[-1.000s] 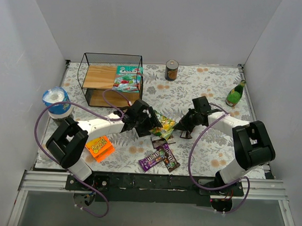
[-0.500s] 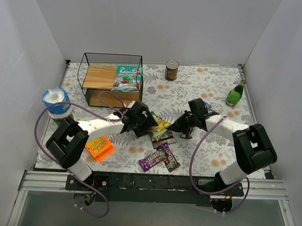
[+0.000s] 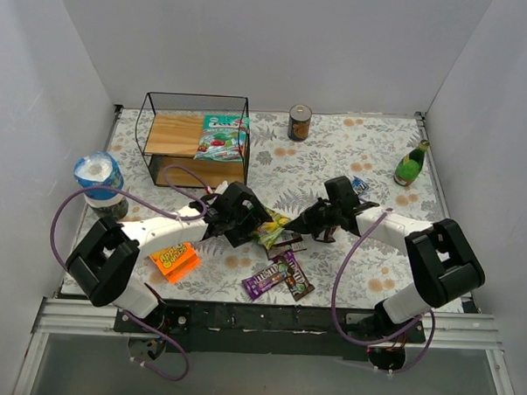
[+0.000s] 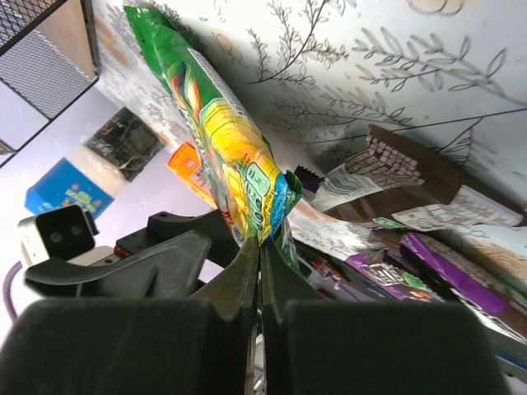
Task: Place and organize the candy bags onto the shelf
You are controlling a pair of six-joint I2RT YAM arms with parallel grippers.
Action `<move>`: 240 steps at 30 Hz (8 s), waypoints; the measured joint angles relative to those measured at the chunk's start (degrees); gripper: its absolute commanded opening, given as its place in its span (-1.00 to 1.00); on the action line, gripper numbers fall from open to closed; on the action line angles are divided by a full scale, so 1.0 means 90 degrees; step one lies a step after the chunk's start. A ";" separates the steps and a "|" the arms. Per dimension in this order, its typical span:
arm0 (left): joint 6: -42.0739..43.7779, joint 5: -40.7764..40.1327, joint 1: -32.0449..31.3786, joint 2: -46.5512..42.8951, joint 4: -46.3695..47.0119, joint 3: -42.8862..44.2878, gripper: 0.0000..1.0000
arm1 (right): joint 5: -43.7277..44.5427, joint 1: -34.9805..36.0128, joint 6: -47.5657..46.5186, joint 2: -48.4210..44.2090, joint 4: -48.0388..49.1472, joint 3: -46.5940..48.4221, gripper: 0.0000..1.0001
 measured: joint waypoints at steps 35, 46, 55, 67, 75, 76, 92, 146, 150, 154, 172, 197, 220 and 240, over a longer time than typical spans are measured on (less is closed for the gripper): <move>0.0748 -0.0738 -0.0134 -0.0083 -0.0801 0.0364 -1.00 | -0.0396 0.0301 0.0250 -0.0017 0.0668 -0.0585 0.29; 0.1887 -0.1117 -0.0134 -0.0141 -0.0976 0.1209 -1.00 | 0.0165 0.0080 -0.1190 -0.0478 -0.0593 0.0357 0.57; 0.3315 -0.1064 -0.0131 -0.0767 -0.1200 0.1758 -1.00 | 0.0746 -0.0631 -0.2431 -0.1275 -0.1695 0.0685 0.65; 0.5085 -0.0549 -0.0134 -0.1991 -0.1819 0.2278 -1.00 | 0.1506 -0.1202 -0.3655 -0.1921 -0.2720 0.1523 0.68; 0.5960 -0.0884 -0.0134 -0.2047 -0.2295 0.3801 -1.00 | 0.1768 -0.1207 -0.4014 -0.1938 -0.2909 0.1710 0.68; 0.6067 -0.1001 -0.0134 -0.2042 -0.2327 0.3997 -1.00 | 0.1768 -0.1207 -0.4039 -0.1938 -0.2936 0.1710 0.68; 0.6926 -0.0199 0.2924 -0.0663 -0.1770 0.5134 -1.00 | 0.1569 -0.1433 -0.4231 -0.1734 -0.2946 0.1722 0.68; 0.9661 0.2861 0.5418 0.2120 -0.2436 0.5994 -0.53 | 0.1105 -0.1659 -0.4226 -0.0833 -0.2841 0.2016 0.64; 0.9748 0.2606 0.5370 0.2220 -0.2416 0.6256 0.28 | 0.1042 -0.1659 -0.4206 -0.0826 -0.2810 0.2016 0.64; 0.9717 0.2436 0.5289 0.2208 -0.2254 0.6458 0.40 | 0.0986 -0.1659 -0.4199 -0.0799 -0.2793 0.2016 0.63; 0.7980 0.1654 0.4216 0.1309 -0.0697 0.4527 -0.66 | 0.0894 -0.1659 -0.4070 -0.0797 -0.2594 0.1979 0.59; 0.6006 0.1875 0.3876 -0.1251 -0.0250 0.2812 0.67 | 0.0855 -0.1659 -0.4680 -0.0869 -0.2705 0.1705 0.75; 0.5183 0.3310 0.0311 -0.1875 0.0595 -0.0923 0.87 | 0.0464 -0.1659 -0.5586 -0.1020 -0.3308 0.1707 0.82; 0.5093 0.2844 -0.0498 -0.0391 0.0984 -0.1224 0.02 | 0.0277 -0.1659 -0.5569 -0.1394 -0.3325 0.1365 0.81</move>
